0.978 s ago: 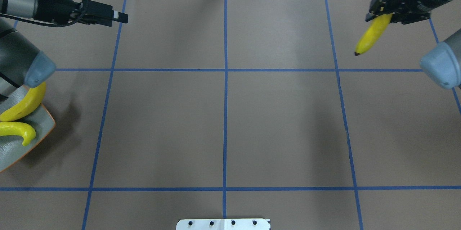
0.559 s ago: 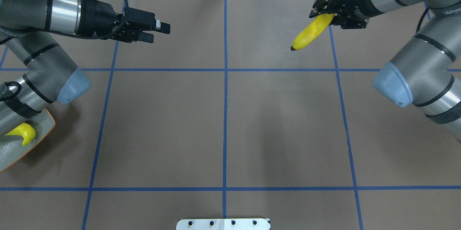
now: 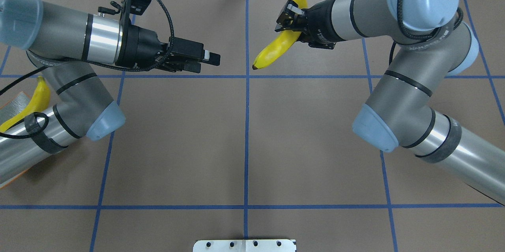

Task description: Transfer all bananas from basket to plate

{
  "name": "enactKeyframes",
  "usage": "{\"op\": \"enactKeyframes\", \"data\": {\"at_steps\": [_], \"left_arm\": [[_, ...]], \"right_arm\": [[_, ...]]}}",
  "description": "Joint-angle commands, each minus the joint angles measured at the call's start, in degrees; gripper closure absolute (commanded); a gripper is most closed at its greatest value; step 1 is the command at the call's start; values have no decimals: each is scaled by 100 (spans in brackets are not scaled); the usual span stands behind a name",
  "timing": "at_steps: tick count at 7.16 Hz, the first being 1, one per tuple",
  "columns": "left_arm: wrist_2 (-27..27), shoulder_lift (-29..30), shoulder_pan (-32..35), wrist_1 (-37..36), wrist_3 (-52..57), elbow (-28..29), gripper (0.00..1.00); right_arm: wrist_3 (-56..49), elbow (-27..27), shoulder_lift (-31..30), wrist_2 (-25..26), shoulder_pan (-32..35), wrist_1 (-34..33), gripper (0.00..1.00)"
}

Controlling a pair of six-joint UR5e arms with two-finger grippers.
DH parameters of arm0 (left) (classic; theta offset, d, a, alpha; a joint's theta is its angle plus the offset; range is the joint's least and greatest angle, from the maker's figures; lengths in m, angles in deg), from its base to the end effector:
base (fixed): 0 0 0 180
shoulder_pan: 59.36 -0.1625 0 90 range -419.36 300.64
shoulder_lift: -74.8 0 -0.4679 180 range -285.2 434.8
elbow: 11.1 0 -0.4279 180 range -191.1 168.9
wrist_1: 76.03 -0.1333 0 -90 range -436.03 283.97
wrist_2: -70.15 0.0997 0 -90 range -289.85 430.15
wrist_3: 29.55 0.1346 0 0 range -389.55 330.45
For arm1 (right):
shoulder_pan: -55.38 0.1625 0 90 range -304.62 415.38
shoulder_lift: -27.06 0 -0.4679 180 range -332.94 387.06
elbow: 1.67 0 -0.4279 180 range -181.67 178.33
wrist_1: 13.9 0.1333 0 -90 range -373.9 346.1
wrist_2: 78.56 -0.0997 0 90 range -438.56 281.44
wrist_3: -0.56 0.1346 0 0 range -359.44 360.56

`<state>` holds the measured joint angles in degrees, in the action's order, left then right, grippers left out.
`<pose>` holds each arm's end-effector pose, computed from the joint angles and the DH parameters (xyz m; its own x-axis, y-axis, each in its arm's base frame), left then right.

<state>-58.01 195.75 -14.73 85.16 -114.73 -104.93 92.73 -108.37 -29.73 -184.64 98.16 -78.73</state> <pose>0.4390 -0.5039 0.1947 -0.1842 0.2747 -0.9437 0.1456 0.9572 0.2502 -0.4357 -0.5340 0.1636 0.1716 0.2083 0.9629 -0.4630 0.8798 -0.1079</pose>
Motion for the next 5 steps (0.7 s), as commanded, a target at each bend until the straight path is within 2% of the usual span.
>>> {"op": "enactKeyframes", "data": {"at_steps": [1,2,5], "left_arm": [[1,8,-122,9,1,-74,0],[1,8,-122,61,-8,-100,0],[10,8,-315,150,19,-118,2]], "right_arm": [[11,-1,89,499,-557,406,100],[20,-1,89,684,-743,532,100],[29,-62,212,800,-964,533,100]]}}
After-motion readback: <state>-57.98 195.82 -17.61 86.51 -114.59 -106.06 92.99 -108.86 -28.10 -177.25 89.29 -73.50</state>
